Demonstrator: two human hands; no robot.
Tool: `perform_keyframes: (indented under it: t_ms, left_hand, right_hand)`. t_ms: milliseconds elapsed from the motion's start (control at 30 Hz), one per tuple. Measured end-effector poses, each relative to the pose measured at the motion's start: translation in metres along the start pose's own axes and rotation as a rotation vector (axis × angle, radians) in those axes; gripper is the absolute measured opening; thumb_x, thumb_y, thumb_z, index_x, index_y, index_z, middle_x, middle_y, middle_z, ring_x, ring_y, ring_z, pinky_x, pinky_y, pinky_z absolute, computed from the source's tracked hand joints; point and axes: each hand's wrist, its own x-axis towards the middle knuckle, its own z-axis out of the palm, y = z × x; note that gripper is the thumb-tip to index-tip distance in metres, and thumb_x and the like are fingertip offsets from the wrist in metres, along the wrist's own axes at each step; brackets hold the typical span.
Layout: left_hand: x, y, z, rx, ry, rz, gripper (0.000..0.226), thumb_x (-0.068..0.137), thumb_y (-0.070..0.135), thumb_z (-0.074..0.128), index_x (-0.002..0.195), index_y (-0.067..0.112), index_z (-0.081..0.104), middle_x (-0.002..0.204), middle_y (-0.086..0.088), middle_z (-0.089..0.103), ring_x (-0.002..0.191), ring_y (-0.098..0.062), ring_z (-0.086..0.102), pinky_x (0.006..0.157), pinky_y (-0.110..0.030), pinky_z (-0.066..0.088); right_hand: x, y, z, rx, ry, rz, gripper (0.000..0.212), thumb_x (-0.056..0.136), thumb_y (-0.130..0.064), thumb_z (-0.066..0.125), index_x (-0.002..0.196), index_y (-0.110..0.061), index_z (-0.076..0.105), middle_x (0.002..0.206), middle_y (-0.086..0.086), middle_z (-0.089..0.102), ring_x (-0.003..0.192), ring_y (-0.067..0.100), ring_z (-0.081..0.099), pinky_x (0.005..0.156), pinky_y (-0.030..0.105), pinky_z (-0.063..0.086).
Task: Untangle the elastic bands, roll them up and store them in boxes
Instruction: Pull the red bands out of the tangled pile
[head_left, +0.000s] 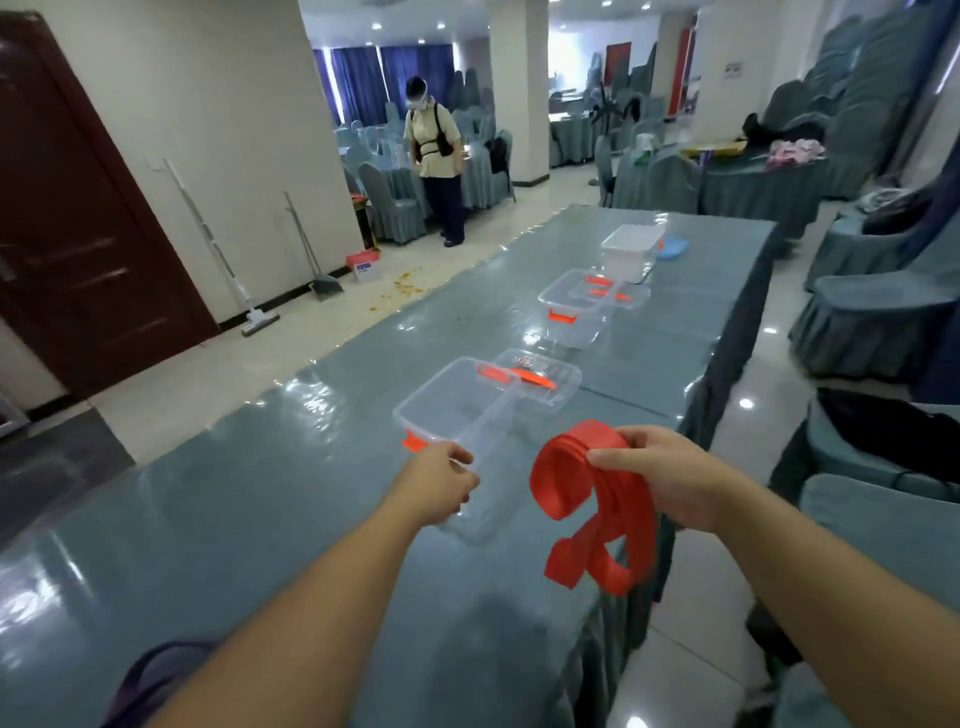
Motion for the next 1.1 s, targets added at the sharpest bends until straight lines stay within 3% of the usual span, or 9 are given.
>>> perform_keyframes:
  t_ms: [100,200,300,467,667,833,900,1000,1100]
  left_hand:
    - [0.017,0.039,0.040,0.215,-0.088,0.079,0.028,0.088,0.024,0.068,0.116,0.019,0.070,0.097,0.000,0.079,0.091,-0.019,0.076,0.089,-0.042,0.062]
    - [0.032,0.083,0.082,0.429,-0.126,0.181,0.030,0.094,0.026,0.066,0.122,0.019,0.072,0.118,0.001,0.076,0.111,-0.018,0.070,0.098,-0.031,0.054]
    - [0.054,0.118,0.126,0.535,-0.155,0.236,0.031,0.095,0.033,0.063,0.124,0.023,0.072,0.127,0.005,0.073,0.120,-0.019,0.066,0.102,-0.030,0.051]
    - [0.089,0.170,0.193,0.561,-0.236,0.317,0.029,0.097,0.030,0.063,0.121,0.019,0.074,0.123,0.000,0.074,0.117,-0.022,0.068,0.098,-0.030,0.052]
    - [0.130,0.220,0.258,0.606,-0.314,0.414,0.026,0.096,0.025,0.059,0.113,0.015,0.076,0.111,-0.008,0.077,0.106,-0.028,0.070,0.093,-0.037,0.056]
    - [0.186,0.253,0.298,0.675,-0.348,0.498,0.021,0.093,0.028,0.056,0.105,0.018,0.071,0.104,-0.005,0.074,0.101,-0.029,0.069,0.087,-0.040,0.057]
    - [0.213,0.266,0.310,0.721,-0.342,0.528,0.024,0.095,0.028,0.053,0.112,0.021,0.068,0.110,-0.003,0.071,0.103,-0.029,0.066,0.086,-0.039,0.055]
    - [0.255,0.281,0.325,0.793,-0.338,0.580,0.023,0.097,0.026,0.050,0.114,0.020,0.063,0.114,-0.005,0.068,0.101,-0.030,0.064,0.082,-0.039,0.054]
    - [0.293,0.298,0.337,0.816,-0.351,0.604,0.020,0.098,0.025,0.049,0.112,0.016,0.061,0.115,-0.009,0.066,0.100,-0.032,0.062,0.074,-0.038,0.047]
  right_hand:
    - [0.011,0.005,-0.043,-0.059,0.192,0.030,0.027,0.086,-0.020,0.084,0.105,-0.003,0.074,0.090,0.020,0.078,0.074,0.032,0.075,0.063,0.047,0.065]
    - [0.018,0.014,-0.088,-0.039,0.341,0.061,0.031,0.078,-0.024,0.090,0.098,-0.004,0.076,0.092,0.025,0.078,0.083,0.043,0.077,0.078,0.065,0.061]
    - [0.015,0.020,-0.135,-0.025,0.425,0.077,0.023,0.081,-0.023,0.087,0.093,-0.007,0.076,0.089,0.021,0.079,0.089,0.044,0.077,0.082,0.064,0.061]
    - [0.009,0.027,-0.201,0.014,0.523,0.101,0.022,0.084,-0.022,0.084,0.099,-0.008,0.075,0.092,0.023,0.078,0.085,0.039,0.077,0.080,0.057,0.062]
    - [0.008,0.027,-0.272,0.140,0.676,0.164,0.025,0.087,-0.021,0.082,0.101,-0.004,0.072,0.095,0.026,0.076,0.090,0.045,0.075,0.070,0.052,0.065]
    - [0.036,0.028,-0.323,0.138,0.737,0.201,0.019,0.091,-0.026,0.079,0.096,-0.010,0.069,0.091,0.018,0.075,0.073,0.029,0.072,0.051,0.034,0.057]
    - [0.056,0.027,-0.341,0.143,0.767,0.219,0.020,0.090,-0.023,0.079,0.099,-0.006,0.072,0.085,0.019,0.077,0.069,0.030,0.073,0.056,0.038,0.062]
    - [0.091,0.025,-0.368,0.103,0.811,0.266,0.026,0.086,-0.024,0.083,0.101,-0.005,0.075,0.083,0.020,0.079,0.073,0.033,0.076,0.075,0.048,0.064]
    - [0.123,0.016,-0.392,0.080,0.842,0.278,0.029,0.083,-0.025,0.085,0.101,-0.005,0.075,0.084,0.021,0.079,0.077,0.037,0.076,0.077,0.052,0.063]
